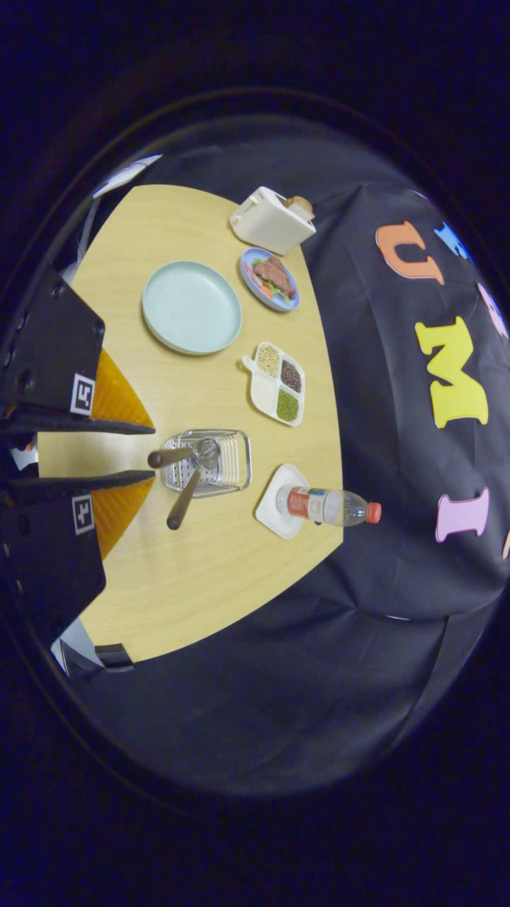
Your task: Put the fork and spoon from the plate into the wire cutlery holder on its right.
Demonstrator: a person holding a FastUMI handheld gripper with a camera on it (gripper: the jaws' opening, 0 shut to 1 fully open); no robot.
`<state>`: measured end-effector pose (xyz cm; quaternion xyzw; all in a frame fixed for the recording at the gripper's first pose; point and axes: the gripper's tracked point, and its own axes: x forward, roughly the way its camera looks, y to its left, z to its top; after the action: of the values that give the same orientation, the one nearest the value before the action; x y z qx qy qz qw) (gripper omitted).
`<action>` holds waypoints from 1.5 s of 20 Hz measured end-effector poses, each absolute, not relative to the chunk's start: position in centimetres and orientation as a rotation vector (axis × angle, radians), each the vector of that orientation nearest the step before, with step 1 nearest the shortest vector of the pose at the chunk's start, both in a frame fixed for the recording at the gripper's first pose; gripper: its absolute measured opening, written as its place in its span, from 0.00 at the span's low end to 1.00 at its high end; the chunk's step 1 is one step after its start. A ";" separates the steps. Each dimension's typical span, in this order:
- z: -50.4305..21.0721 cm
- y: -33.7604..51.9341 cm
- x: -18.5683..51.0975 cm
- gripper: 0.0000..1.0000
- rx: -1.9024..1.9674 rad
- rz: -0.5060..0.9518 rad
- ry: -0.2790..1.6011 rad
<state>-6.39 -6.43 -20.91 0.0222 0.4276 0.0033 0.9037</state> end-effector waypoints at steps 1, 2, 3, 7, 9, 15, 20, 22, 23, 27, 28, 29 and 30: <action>-20.7 -6.3 -6.0 0.34 0.035 0.010 0.868; -20.3 -6.2 -5.7 0.36 0.025 0.011 0.852; -19.8 -5.9 -5.4 0.38 0.020 0.016 0.836; -18.0 -4.6 -4.2 0.44 -0.027 0.017 0.758; -16.4 -3.7 -3.5 0.48 -0.054 0.018 0.694; -11.9 1.0 -2.7 0.61 -0.061 0.072 0.536; -7.5 4.0 -2.9 0.71 -0.052 0.094 0.415; -5.8 5.0 -3.2 0.72 -0.057 0.095 0.367; -4.8 5.4 -3.0 0.76 -0.057 0.095 0.341; -1.3 6.3 -3.5 0.85 -0.079 0.080 0.234; -0.6 6.6 -3.8 0.84 -0.084 0.080 0.208; 0.0 7.1 -3.9 0.85 -0.092 0.082 0.187; 0.5 7.4 -4.0 0.86 -0.098 0.082 0.169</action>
<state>-4.00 7.42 0.51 -0.0491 0.0841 0.0408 0.9944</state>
